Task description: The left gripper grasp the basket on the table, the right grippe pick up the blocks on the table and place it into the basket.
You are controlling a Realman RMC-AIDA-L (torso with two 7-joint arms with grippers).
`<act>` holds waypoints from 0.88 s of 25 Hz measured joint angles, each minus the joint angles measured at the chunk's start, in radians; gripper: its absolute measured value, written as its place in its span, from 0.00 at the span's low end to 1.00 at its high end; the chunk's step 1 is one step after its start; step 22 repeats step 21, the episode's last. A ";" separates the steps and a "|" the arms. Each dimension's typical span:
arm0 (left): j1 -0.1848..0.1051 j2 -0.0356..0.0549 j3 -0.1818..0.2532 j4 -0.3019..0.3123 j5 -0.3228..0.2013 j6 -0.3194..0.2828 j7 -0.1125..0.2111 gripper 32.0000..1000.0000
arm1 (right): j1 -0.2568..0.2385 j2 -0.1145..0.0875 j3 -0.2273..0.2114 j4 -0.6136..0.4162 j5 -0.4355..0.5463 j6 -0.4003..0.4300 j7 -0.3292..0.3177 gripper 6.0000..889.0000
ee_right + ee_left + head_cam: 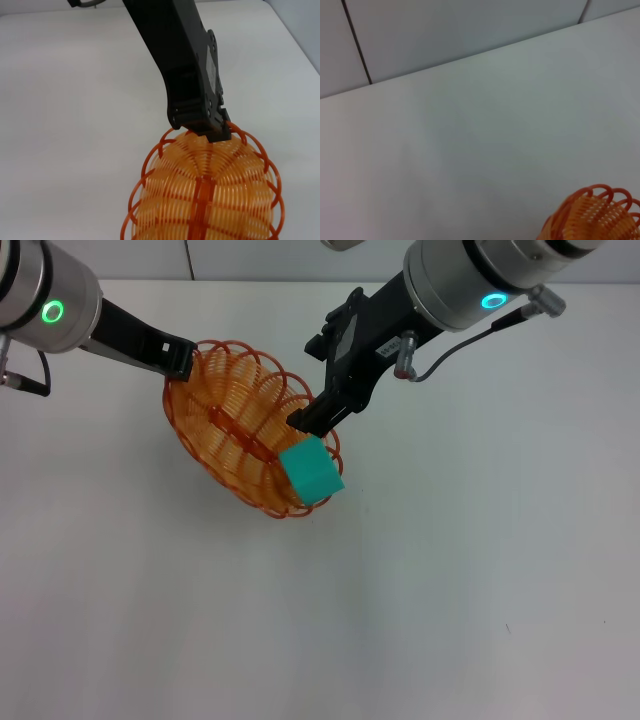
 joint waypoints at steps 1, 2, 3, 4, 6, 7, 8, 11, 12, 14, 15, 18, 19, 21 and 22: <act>0.000 0.0000 0.000 0.000 0.000 0.000 0.000 0.05 | 0.000 0.000 0.000 0.000 0.000 0.000 0.000 0.95; 0.000 0.0000 0.000 0.000 0.000 -0.001 0.000 0.05 | -0.001 0.000 0.000 0.000 0.000 0.000 -0.001 0.95; 0.000 0.0001 0.000 0.000 0.000 -0.001 0.000 0.05 | -0.001 0.000 0.000 0.000 -0.001 0.000 -0.001 0.95; 0.000 0.0000 0.000 0.000 0.000 -0.001 0.000 0.05 | -0.002 0.000 0.000 0.000 -0.001 0.000 -0.001 0.95; 0.000 0.0000 0.000 0.000 0.000 -0.002 0.000 0.05 | -0.004 0.000 0.000 0.000 -0.001 0.000 -0.001 0.95; 0.000 0.0000 0.000 0.000 -0.001 -0.002 0.000 0.05 | -0.006 0.000 0.001 0.000 -0.001 0.000 -0.001 0.95; 0.000 0.0000 0.000 0.000 -0.001 -0.002 0.000 0.05 | -0.007 0.000 0.000 0.000 -0.001 0.000 -0.001 0.95; 0.000 0.0000 0.000 0.000 -0.001 -0.002 0.000 0.05 | -0.010 0.000 0.001 0.000 -0.001 0.000 -0.002 0.95; 0.000 0.0000 0.000 0.000 -0.001 -0.002 0.000 0.05 | -0.011 0.000 0.000 0.000 -0.001 0.000 -0.002 0.95; 0.000 0.0000 0.000 0.000 -0.001 -0.002 0.000 0.05 | -0.011 0.000 0.001 0.000 -0.001 0.000 -0.002 0.95; 0.000 0.0000 0.000 0.000 -0.002 -0.002 0.000 0.05 | -0.011 0.000 0.001 0.000 -0.001 0.000 -0.002 0.95; 0.000 0.0000 0.001 0.000 -0.003 -0.002 0.001 0.05 | -0.012 0.000 0.000 0.000 -0.001 0.000 -0.002 0.95; 0.000 0.0000 0.001 0.000 -0.003 -0.002 0.002 0.05 | -0.012 0.000 0.001 0.000 -0.001 0.000 -0.002 0.95; 0.000 0.0000 0.002 0.000 -0.003 -0.002 0.002 0.05 | -0.013 0.000 0.000 0.000 -0.001 0.000 -0.002 0.95; 0.000 0.0000 0.002 0.000 -0.003 -0.002 0.002 0.05 | -0.013 0.000 0.000 0.000 -0.001 0.000 -0.002 0.95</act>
